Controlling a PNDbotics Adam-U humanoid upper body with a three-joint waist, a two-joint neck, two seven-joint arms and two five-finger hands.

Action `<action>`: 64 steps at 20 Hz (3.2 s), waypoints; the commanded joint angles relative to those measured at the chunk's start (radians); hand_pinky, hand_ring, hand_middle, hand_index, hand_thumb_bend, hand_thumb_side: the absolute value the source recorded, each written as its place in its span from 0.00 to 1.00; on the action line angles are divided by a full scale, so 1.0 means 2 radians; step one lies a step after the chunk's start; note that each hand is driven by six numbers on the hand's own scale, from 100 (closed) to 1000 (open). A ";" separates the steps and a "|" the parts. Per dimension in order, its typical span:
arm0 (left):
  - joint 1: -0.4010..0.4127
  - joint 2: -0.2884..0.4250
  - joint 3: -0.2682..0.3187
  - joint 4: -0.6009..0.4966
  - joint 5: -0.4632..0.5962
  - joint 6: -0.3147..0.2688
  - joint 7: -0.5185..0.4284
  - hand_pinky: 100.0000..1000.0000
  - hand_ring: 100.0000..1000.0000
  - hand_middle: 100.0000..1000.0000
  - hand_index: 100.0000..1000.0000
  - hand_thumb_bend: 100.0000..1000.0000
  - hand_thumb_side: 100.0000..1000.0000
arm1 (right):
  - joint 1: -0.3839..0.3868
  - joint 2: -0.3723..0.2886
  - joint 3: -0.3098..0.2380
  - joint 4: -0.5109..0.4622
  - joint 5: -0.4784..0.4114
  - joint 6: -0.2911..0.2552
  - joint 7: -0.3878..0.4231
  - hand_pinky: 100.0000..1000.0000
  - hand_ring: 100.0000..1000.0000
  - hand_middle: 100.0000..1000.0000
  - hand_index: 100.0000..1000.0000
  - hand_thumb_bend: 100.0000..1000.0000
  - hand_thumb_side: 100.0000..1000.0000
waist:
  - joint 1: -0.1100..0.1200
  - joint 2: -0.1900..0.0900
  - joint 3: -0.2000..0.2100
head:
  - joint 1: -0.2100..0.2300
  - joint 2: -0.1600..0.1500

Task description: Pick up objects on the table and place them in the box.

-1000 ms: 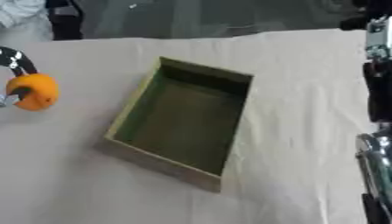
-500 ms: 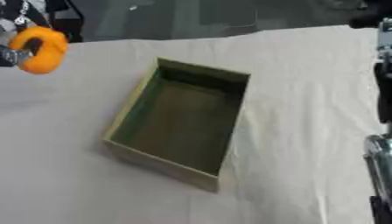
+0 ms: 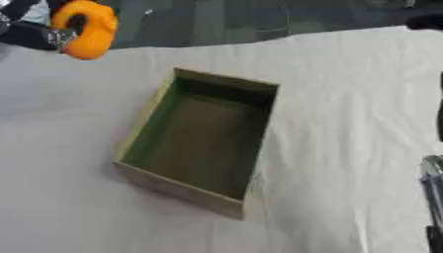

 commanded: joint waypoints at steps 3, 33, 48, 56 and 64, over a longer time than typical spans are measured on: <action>-0.033 -0.027 0.001 0.013 -0.038 -0.087 -0.054 0.80 0.66 0.59 0.26 0.00 0.09 | -0.013 0.003 -0.002 -0.010 -0.002 -0.007 -0.007 0.54 0.83 0.52 0.76 0.07 0.59 | -0.001 -0.007 -0.006 | 0.013 -0.009; -0.048 -0.131 -0.023 0.027 -0.235 -0.123 0.027 0.78 0.70 0.61 0.27 0.00 0.07 | -0.057 0.032 0.002 -0.010 -0.017 -0.030 -0.018 0.56 0.82 0.54 0.76 0.03 0.58 | 0.007 0.020 -0.079 | 0.084 -0.016; -0.009 -0.147 -0.043 0.055 -0.338 -0.123 0.018 0.78 0.72 0.63 0.30 0.00 0.06 | -0.051 0.028 0.001 -0.010 -0.016 -0.027 -0.021 0.56 0.82 0.53 0.76 0.03 0.58 | 0.007 0.018 -0.070 | 0.073 -0.015; -0.002 -0.153 -0.058 0.058 -0.350 -0.123 -0.026 0.81 0.75 0.68 0.38 0.00 0.04 | -0.051 0.027 0.001 -0.010 -0.016 -0.027 -0.021 0.56 0.82 0.53 0.76 0.03 0.58 | 0.006 0.017 -0.067 | 0.072 -0.014; 0.000 -0.150 -0.061 0.034 -0.312 -0.123 -0.093 0.86 0.81 0.78 0.75 0.13 0.05 | -0.049 0.028 0.000 -0.010 -0.016 -0.025 -0.023 0.56 0.82 0.53 0.76 0.03 0.58 | 0.004 0.013 -0.063 | 0.070 -0.014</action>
